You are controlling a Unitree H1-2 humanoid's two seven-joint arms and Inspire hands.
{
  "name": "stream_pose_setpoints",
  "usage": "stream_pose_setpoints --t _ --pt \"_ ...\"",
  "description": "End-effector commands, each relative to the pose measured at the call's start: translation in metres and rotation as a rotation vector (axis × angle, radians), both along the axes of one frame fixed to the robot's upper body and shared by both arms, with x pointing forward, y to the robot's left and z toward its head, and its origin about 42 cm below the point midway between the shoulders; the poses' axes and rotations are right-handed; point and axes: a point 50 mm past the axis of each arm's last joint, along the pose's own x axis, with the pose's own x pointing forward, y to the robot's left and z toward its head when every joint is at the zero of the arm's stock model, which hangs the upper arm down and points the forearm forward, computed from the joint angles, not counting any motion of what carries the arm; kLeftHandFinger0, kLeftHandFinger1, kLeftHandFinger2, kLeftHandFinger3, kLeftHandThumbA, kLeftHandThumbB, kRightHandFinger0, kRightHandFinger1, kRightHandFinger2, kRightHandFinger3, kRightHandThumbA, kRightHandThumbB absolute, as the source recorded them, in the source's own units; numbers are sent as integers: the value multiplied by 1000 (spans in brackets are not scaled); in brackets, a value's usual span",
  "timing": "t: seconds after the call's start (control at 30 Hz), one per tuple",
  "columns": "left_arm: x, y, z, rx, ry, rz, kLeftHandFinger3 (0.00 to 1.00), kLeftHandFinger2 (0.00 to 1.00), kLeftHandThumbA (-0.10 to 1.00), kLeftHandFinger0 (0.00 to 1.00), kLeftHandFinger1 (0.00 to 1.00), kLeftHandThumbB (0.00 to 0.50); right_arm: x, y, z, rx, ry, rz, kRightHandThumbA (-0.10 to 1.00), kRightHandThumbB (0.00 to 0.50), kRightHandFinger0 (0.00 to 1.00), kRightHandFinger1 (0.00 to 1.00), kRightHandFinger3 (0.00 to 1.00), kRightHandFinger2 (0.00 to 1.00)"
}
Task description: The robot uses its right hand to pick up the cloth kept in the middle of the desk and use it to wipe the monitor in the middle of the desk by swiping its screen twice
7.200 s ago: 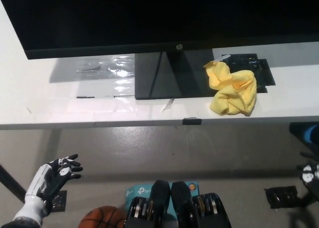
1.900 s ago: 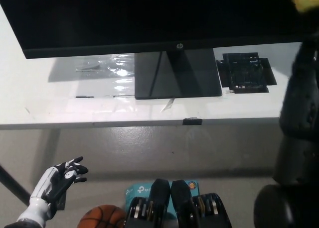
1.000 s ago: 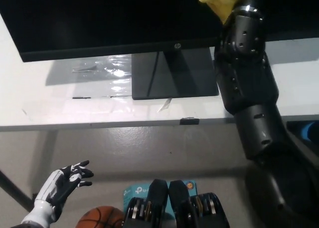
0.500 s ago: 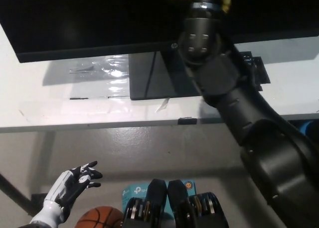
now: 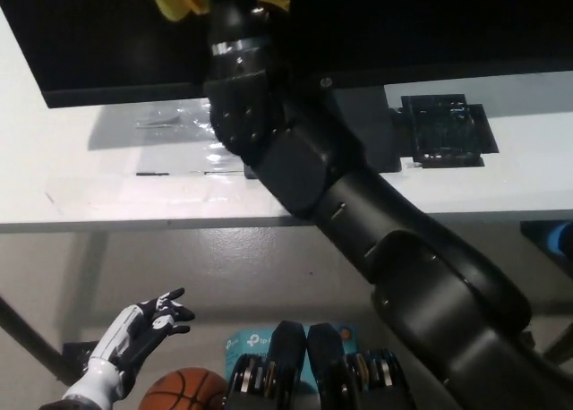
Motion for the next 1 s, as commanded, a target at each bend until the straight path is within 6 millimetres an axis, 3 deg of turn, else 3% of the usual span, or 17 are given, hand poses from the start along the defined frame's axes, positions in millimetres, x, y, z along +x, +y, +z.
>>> stream_pose_setpoints --t 0.0,0.03,0.1,0.17,0.23,0.27,0.3,0.37,0.43,0.47,0.57,0.6,0.67,0.7,0.73,0.8,0.97 --pt "6 -1 13 11 -60 -30 1000 938 330 778 744 17 -3 2 8 -136 -178 -3 -100 92 0 0 34 15" --pt "6 -1 13 10 -60 -30 1000 938 328 777 744 17 -2 0 4 -168 -190 -11 -100 95 0 0 33 17" --pt "4 -1 12 1 -59 -32 1000 941 326 769 741 23 3 -12 -8 -262 -256 -34 -100 226 0 0 9 24" --pt "2 0 12 -1 -53 -31 1000 953 344 773 765 30 11 -30 -17 -356 -309 -61 -100 238 0 0 9 30" --pt "3 0 12 -2 -57 -34 1000 961 344 760 770 28 21 -51 -17 -458 -347 -93 -100 205 0 0 100 37" --pt "3 0 12 0 -63 -37 1000 961 343 759 771 20 25 -61 -16 -472 -344 -102 -100 161 0 0 107 10" --pt "3 0 11 -8 -63 -35 1000 953 331 762 769 16 29 -71 -14 -492 -351 -120 -55 74 0 0 31 7" --pt "2 0 9 -9 -61 -29 1000 942 316 756 764 20 35 -92 -13 -546 -382 -145 -100 71 0 0 30 48" --pt "1 1 9 -18 -59 -19 1000 930 314 737 753 21 44 -128 -6 -650 -435 -191 -100 125 0 0 114 89" --pt "0 2 8 -19 -58 -17 1000 929 314 734 752 22 44 -126 -6 -652 -436 -187 -100 142 0 0 125 96" --pt "-2 4 7 -20 -57 -10 1000 916 308 727 749 16 53 -161 5 -696 -482 -255 -100 117 0 0 183 112" --pt "-3 4 6 -23 -56 -8 1000 911 303 724 748 13 54 -168 7 -705 -476 -265 -100 161 0 0 276 133" --pt "-6 4 5 -31 -49 -4 1000 908 299 726 748 12 57 -180 8 -706 -482 -291 -100 225 0 0 336 140" --pt "-7 5 5 -29 -50 -4 1000 900 290 723 733 6 59 -194 9 -716 -481 -311 -100 212 0 0 398 160" --pt "-7 6 3 -31 -48 -2 1000 894 287 718 729 10 60 -202 8 -728 -463 -325 -100 159 0 0 349 164" --pt "-9 6 2 -31 -48 0 1000 891 292 709 735 12 61 -207 5 -729 -453 -331 -100 126 0 0 334 181" --pt "-9 8 1 -30 -46 16 1000 887 298 713 743 23 61 -233 -5 -721 -392 -357 -100 72 0 0 515 254"
